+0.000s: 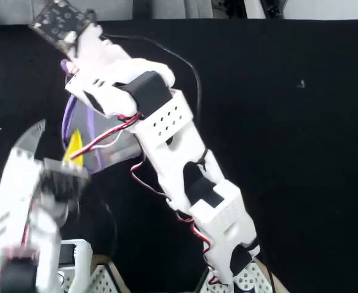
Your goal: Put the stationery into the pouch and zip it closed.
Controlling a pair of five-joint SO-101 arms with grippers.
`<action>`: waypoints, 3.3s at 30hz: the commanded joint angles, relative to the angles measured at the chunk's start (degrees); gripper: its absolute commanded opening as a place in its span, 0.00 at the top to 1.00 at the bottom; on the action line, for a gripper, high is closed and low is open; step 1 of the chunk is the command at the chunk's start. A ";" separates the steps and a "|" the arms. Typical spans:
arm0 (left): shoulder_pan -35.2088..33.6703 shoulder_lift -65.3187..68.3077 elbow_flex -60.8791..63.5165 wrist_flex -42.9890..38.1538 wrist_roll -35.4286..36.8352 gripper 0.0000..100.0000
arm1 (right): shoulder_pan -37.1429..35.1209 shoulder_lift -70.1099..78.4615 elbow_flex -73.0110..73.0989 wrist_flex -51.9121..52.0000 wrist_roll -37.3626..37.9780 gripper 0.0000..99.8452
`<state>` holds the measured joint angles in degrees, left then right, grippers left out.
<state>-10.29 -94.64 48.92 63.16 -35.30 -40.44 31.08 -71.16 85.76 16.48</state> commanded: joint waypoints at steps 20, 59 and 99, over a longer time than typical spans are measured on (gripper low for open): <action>-9.54 -10.11 -2.68 9.67 23.21 0.79 | 6.95 -9.10 -9.89 8.70 1.14 0.99; 36.18 -10.11 10.33 15.12 20.40 0.78 | 10.55 -17.27 -2.77 5.54 2.55 0.99; 4.35 -10.20 2.15 14.68 30.51 0.79 | 6.95 -31.43 1.10 13.36 -2.90 0.99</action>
<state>-8.26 -105.01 46.11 81.89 -9.63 -30.15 0.22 -73.45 99.30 14.02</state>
